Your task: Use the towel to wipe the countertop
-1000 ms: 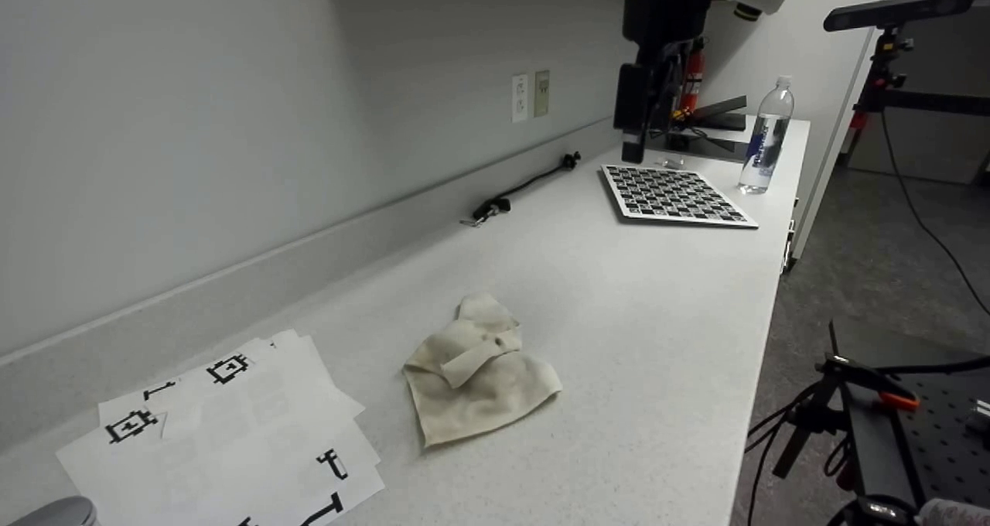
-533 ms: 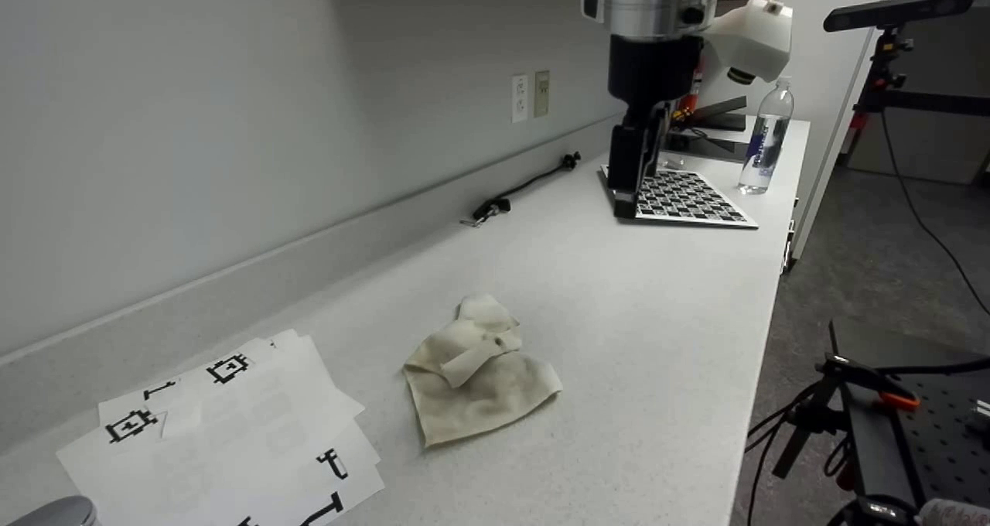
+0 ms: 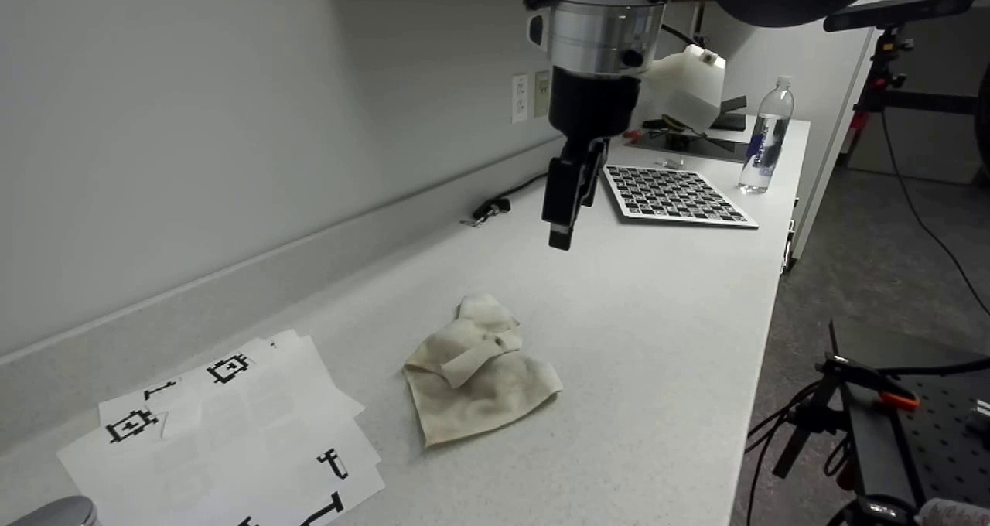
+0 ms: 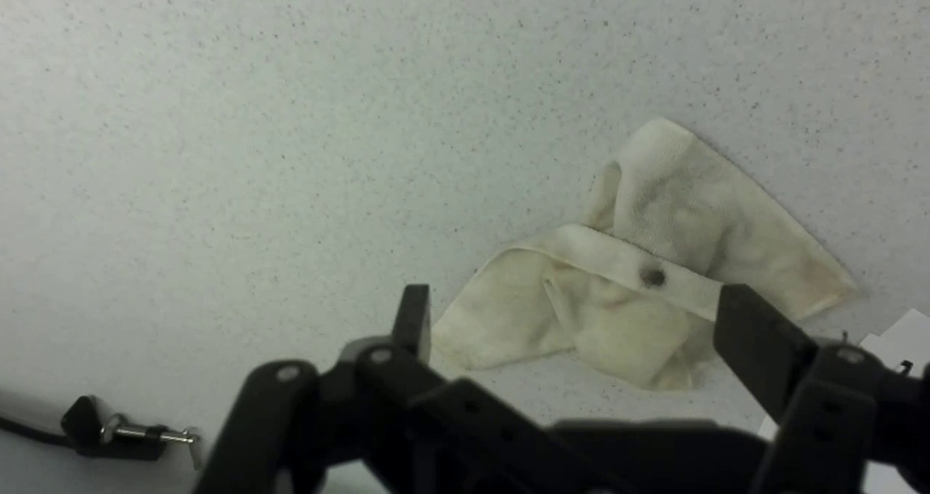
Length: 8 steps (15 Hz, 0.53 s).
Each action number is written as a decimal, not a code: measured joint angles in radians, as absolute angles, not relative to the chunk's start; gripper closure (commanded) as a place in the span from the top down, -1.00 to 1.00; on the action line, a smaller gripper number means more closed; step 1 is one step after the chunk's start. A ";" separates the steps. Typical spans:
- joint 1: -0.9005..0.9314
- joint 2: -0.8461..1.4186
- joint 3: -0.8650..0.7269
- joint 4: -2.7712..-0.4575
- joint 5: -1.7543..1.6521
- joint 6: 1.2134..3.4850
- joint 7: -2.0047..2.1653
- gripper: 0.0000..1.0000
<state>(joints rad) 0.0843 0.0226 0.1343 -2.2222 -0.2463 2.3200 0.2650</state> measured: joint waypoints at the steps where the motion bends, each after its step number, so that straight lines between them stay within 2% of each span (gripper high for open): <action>1: 0.086 0.032 0.134 -2.212 -0.246 2.320 0.265 1.00; 8: 0.087 0.041 0.133 -2.201 -0.246 2.320 0.265 1.00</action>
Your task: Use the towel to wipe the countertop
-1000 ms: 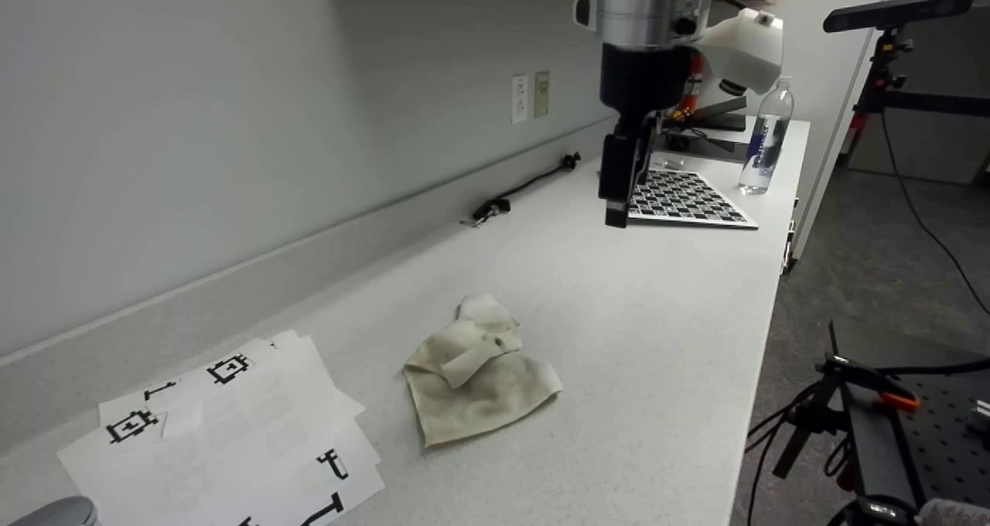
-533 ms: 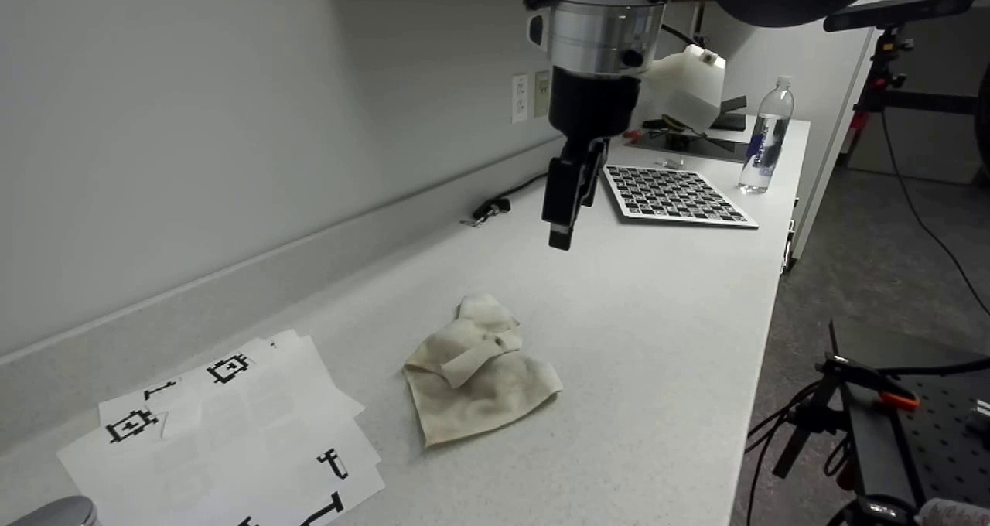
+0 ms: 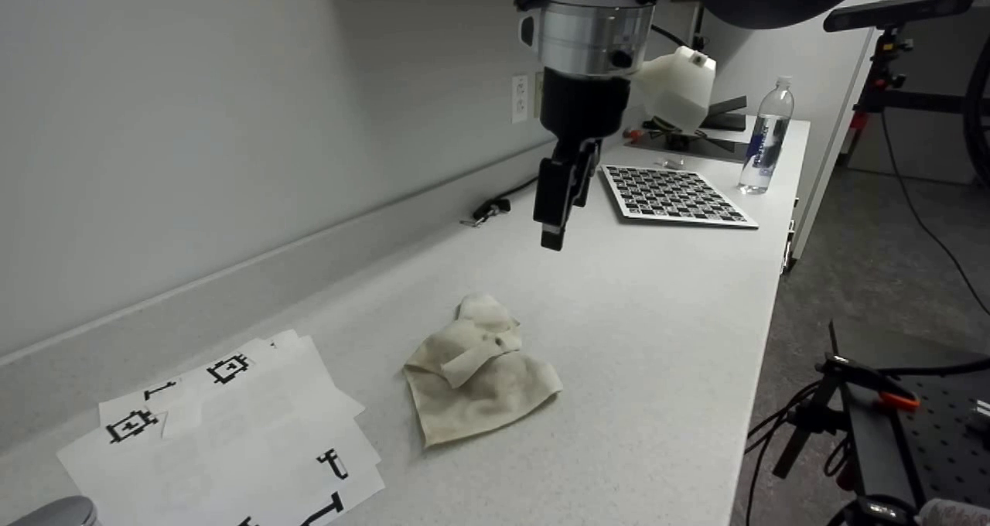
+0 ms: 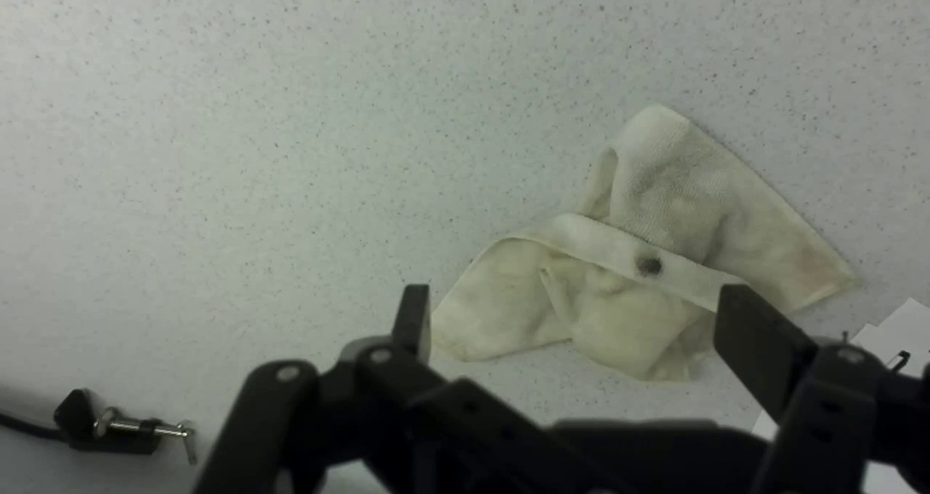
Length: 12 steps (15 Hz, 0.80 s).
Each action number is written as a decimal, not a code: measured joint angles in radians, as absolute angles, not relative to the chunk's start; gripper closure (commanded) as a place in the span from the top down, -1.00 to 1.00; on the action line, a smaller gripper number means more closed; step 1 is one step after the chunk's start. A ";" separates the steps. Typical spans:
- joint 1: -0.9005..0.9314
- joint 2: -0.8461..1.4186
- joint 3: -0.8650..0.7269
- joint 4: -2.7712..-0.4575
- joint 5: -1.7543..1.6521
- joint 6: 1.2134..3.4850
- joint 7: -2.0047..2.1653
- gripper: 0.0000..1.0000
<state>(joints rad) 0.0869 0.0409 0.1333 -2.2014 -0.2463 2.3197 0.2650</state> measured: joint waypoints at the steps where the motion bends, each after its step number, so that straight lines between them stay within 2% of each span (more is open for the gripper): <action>1: 0.087 0.042 0.132 -2.203 -0.245 2.320 0.265 1.00; 6: 0.093 0.108 0.133 -2.191 -0.183 2.345 0.266 1.00; 12: 0.124 0.274 0.135 -2.131 -0.128 2.509 0.259 1.00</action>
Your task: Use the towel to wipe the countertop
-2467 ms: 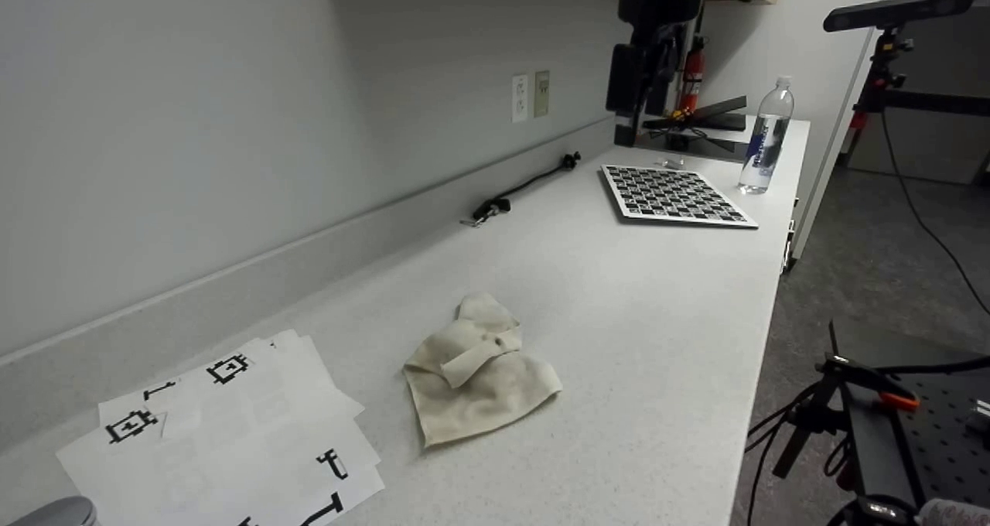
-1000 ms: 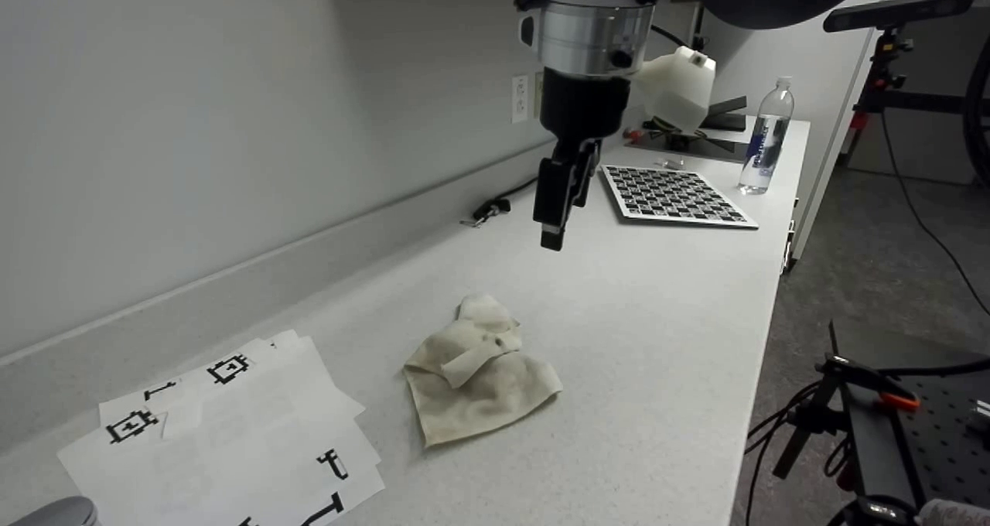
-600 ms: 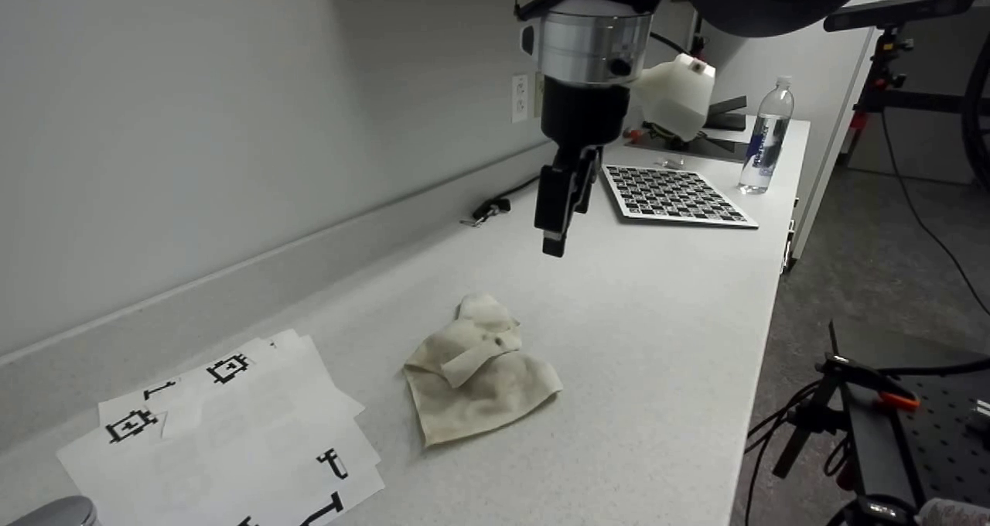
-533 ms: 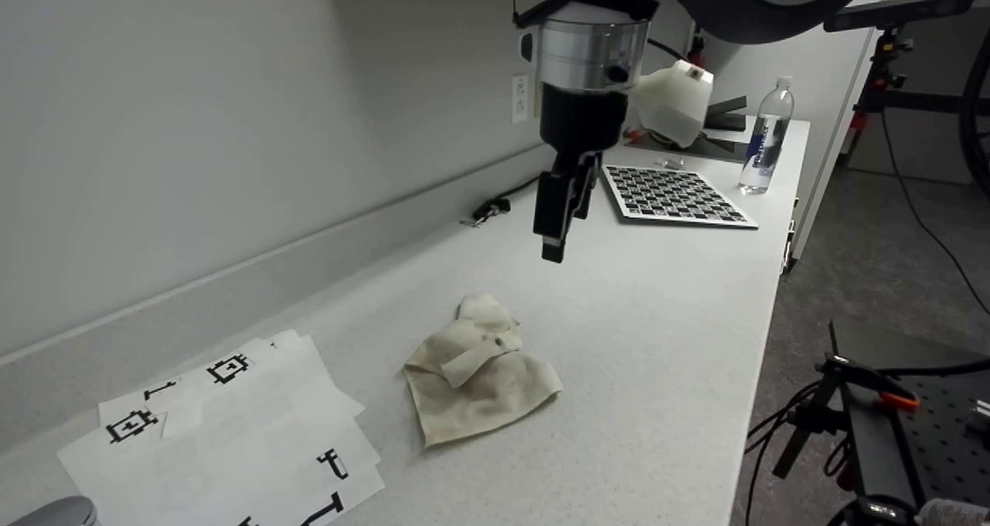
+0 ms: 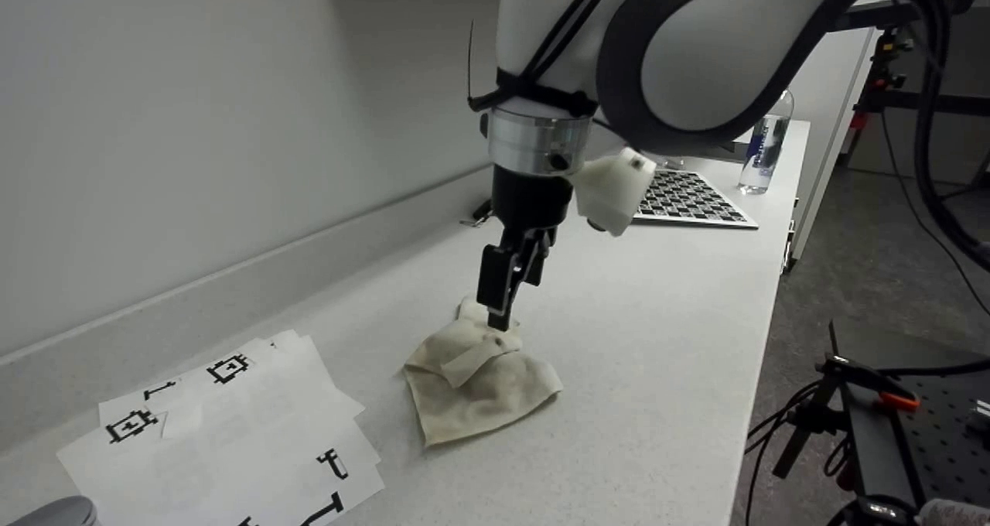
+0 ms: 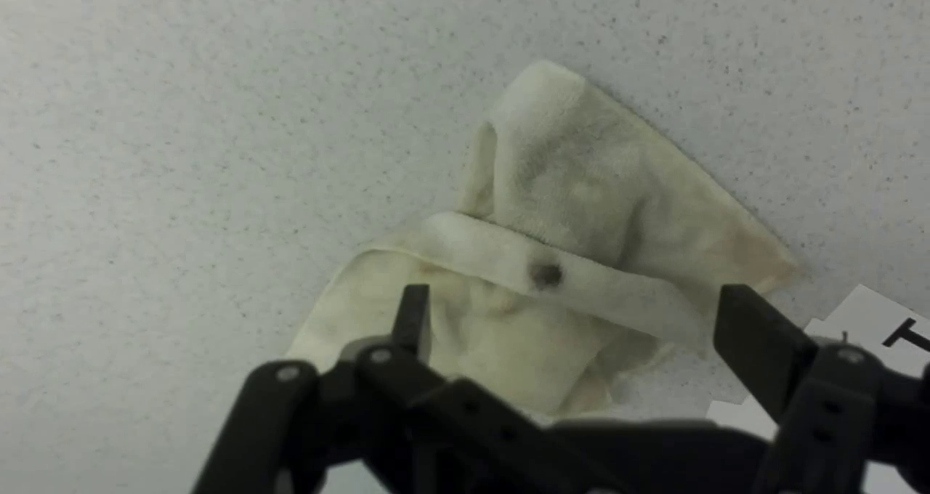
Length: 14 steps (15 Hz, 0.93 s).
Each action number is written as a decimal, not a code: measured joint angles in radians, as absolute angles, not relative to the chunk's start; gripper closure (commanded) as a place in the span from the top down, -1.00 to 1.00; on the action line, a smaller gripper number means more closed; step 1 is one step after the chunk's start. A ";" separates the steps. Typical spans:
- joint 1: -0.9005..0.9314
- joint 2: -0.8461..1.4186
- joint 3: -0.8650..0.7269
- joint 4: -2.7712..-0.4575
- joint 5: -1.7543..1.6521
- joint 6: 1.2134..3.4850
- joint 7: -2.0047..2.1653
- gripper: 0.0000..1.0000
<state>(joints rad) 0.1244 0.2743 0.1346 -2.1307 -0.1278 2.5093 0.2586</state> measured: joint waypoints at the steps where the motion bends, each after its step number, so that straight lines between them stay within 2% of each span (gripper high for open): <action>1: 0.129 0.300 0.136 -2.118 -0.118 2.537 0.248 1.00; 9: 0.152 0.438 0.128 -2.033 -0.115 2.596 0.158 1.00; 14: 0.205 0.504 0.035 -2.006 -0.209 2.673 0.194 1.00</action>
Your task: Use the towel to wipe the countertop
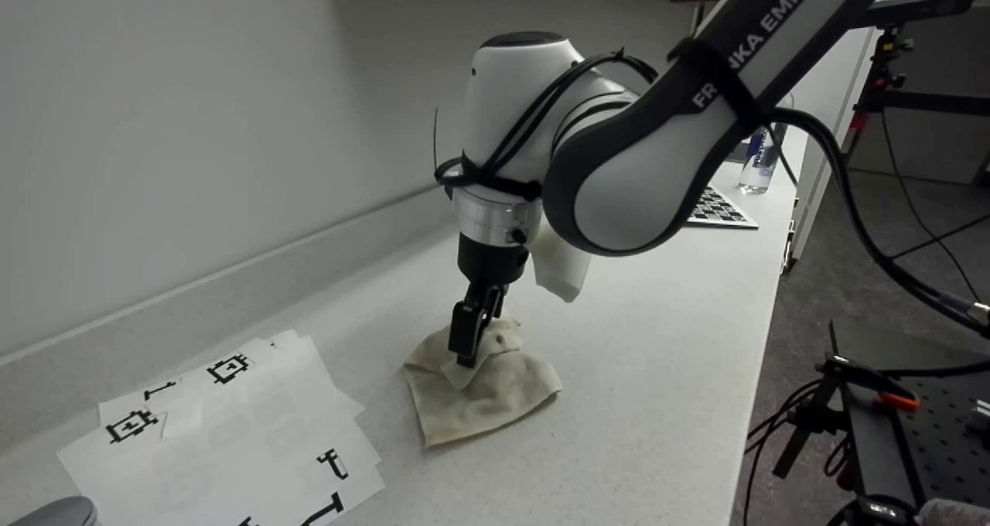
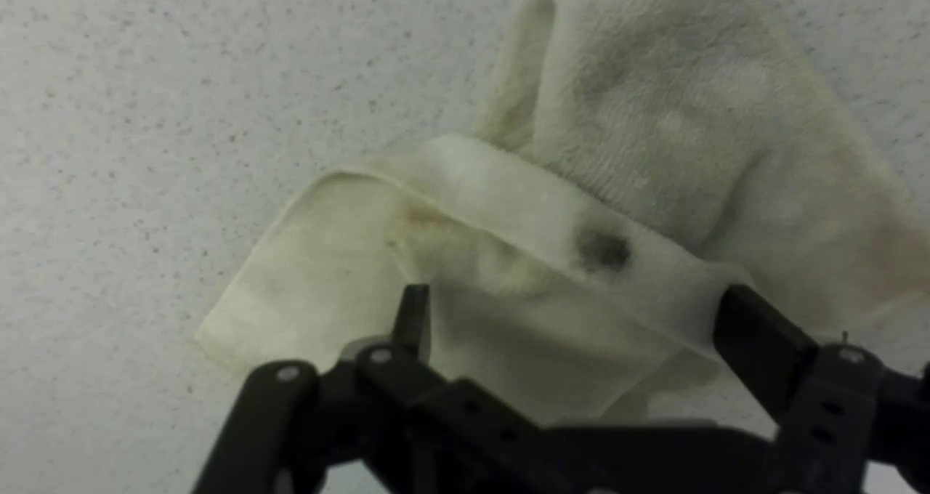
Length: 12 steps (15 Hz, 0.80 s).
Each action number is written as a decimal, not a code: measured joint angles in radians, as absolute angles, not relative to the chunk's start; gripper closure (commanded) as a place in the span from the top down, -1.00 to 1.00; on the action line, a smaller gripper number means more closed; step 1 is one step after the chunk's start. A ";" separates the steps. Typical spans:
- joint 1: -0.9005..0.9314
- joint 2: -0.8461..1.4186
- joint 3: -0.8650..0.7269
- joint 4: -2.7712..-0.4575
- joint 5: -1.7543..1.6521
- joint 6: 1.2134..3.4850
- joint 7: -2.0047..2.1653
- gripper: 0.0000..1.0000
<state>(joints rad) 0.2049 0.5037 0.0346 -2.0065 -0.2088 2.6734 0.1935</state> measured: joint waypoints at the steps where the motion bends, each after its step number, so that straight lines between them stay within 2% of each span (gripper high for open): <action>1: 0.224 0.518 0.009 -2.005 -0.233 2.698 0.211 1.00; 5: 0.282 0.567 -0.049 -1.996 -0.263 2.750 0.259 1.00; 6: 0.288 0.575 -0.049 -1.992 -0.262 2.751 0.270 0.86; 7: 0.293 0.580 -0.049 -1.988 -0.260 2.751 0.280 0.47; 12: 0.299 0.579 -0.047 -1.978 -0.226 2.751 0.300 -0.30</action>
